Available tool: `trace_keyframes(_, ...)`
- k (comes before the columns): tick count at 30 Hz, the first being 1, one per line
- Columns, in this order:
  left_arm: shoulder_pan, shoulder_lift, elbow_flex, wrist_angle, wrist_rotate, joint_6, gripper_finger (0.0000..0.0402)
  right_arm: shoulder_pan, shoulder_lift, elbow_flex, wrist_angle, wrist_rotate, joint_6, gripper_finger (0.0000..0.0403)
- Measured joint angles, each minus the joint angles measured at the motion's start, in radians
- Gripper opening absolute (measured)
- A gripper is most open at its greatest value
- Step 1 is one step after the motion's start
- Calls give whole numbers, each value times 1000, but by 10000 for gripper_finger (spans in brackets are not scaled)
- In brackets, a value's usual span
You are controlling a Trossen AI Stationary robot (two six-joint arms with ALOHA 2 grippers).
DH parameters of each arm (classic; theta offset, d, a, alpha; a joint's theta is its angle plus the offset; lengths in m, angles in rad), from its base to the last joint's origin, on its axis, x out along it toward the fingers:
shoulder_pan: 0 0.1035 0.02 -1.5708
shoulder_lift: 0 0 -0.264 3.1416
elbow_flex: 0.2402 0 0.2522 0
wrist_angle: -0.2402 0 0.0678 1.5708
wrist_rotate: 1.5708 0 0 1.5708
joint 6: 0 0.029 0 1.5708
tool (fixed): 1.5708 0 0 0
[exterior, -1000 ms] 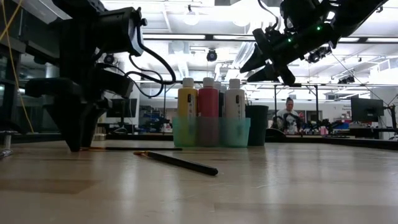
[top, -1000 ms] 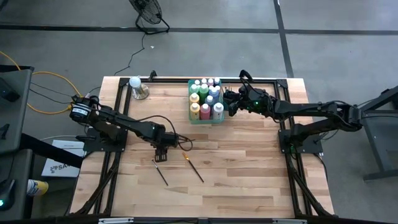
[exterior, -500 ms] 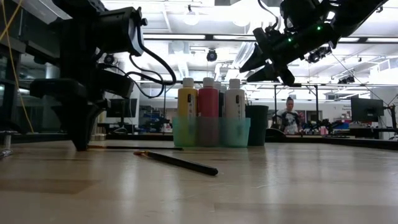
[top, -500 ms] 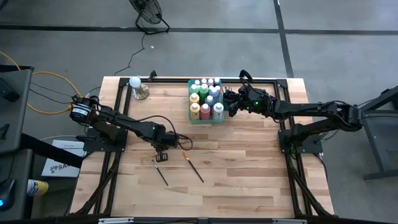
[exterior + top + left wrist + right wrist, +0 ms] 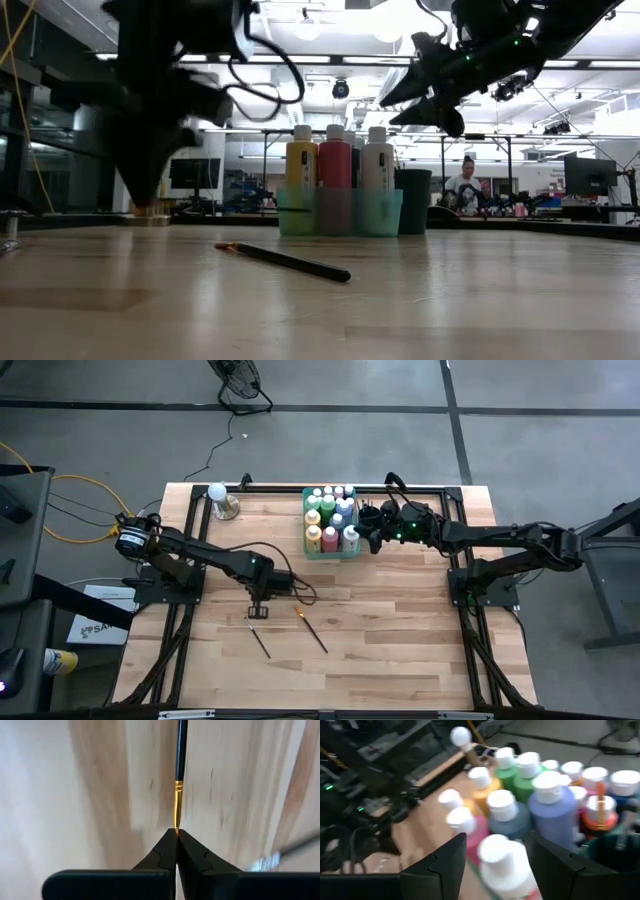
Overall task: Pick & Place Paint Supplies
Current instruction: Put the gold paint brush into the green cup
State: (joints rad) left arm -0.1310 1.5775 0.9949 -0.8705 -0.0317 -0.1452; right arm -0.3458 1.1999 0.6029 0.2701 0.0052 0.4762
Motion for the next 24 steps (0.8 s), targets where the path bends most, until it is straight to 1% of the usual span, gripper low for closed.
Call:
trace_keyframes(2,1,0,55,-95,-3,40,0,0,-3,0,21,-47,2,197)
trace_keyframes(4,1,0,118,-127,-12,68,0,0,-10,0,40,-90,2,197)
trace_keyframes(8,13,-2,242,-244,-98,113,0,2,-33,27,35,-154,2,197)
trace_keyframes(11,15,-3,335,-305,-242,165,0,0,-47,66,33,-224,34,197)
trace_keyframes(16,13,-3,478,-343,-450,329,0,-2,-50,142,18,-383,123,197)
trace_keyframes(21,13,-4,601,-321,-670,598,0,-17,-50,189,10,-513,227,197)
trace_keyframes(24,13,-4,657,-272,-769,799,0,-30,-50,214,5,-567,260,197)
